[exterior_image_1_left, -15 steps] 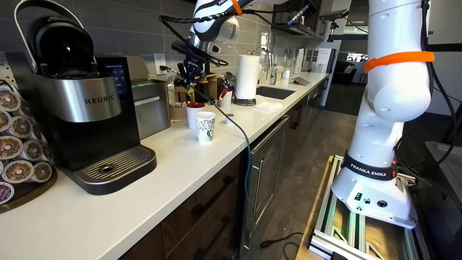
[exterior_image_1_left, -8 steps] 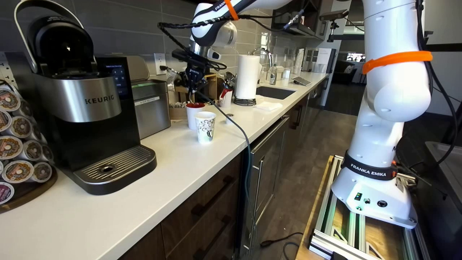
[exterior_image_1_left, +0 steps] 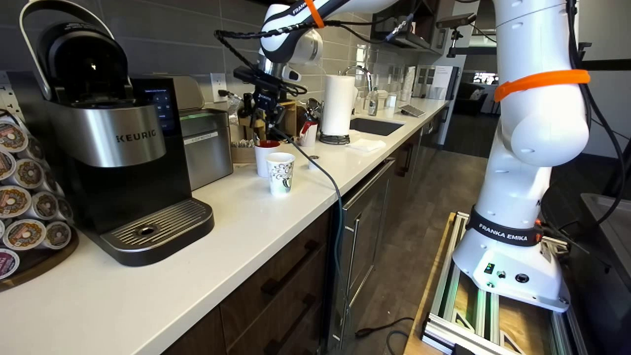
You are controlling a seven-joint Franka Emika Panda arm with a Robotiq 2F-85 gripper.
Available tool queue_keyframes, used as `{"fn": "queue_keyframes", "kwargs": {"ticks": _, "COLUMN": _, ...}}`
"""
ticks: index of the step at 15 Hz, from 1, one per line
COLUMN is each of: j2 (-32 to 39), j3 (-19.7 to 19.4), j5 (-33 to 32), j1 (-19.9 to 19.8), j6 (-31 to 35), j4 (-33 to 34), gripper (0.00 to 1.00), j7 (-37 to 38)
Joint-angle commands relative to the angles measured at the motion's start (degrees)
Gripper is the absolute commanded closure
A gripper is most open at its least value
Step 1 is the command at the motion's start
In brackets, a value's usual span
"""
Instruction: Remove the objects in the paper cup and put them inside the mug
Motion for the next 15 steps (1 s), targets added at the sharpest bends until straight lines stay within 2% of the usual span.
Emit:
{"fn": "queue_keyframes", "kwargs": {"ticks": 1, "j2": -4.35, "j3": 1.28, "j5": 1.93, "j1": 0.02, "j6": -8.19, "j4": -0.54, "gripper": 0.10, "j7": -6.53}}
{"fn": "queue_keyframes", "kwargs": {"ticks": 3, "j2": -8.63, "j3": 2.13, "j5": 2.66, "j1": -0.30, "j6": -11.26, "j4": -3.41, "gripper": 0.00, "j7": -13.49}}
{"fn": "queue_keyframes", "kwargs": {"ticks": 9, "j2": -21.46, "j3": 0.75, "j5": 6.58, "j1": -2.53, "j6": -19.91, "j4": -11.94, "gripper": 0.00, "j7": -37.80}}
{"fn": "queue_keyframes", "kwargs": {"ticks": 15, "j2": -31.08, "j3": -3.64, "j5": 8.95, "j1": -5.28, "j6": -27.99, "j4": -17.45, "gripper": 0.00, "j7": -63.25}}
